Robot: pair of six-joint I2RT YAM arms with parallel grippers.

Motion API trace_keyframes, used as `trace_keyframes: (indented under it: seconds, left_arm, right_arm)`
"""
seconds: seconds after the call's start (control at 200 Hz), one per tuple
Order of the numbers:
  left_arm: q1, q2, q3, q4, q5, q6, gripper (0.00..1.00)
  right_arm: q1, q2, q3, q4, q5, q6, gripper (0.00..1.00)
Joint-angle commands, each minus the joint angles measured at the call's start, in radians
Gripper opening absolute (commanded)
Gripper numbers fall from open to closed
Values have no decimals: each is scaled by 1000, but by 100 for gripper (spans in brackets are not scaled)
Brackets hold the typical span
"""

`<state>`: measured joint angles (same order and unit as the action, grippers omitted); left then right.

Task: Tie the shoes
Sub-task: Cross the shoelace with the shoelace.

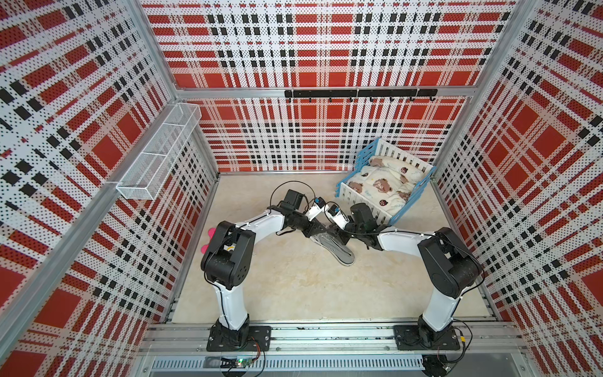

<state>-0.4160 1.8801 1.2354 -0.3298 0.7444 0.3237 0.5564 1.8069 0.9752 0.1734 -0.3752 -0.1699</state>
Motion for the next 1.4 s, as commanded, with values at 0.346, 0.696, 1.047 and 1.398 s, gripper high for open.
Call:
trace_keyframes:
  seconds: [0.346,0.696,1.047,1.398]
  left_arm:
    - [0,8,24,-12,9,24,0]
    - [0,14,29,1,-10,-1,0]
    - [5,5,7,53,-43,-50,0]
    - [6,-20,-32,81,-20,-48,4]
  right_arm:
    - [10,28,32,30,21,-10,27]
    - [8,-20,-15,51,-37,35,0]
    - [-10,-95,-46,3,-163,152,0]
    - [-53,-119,-9,-73,-287,305,0]
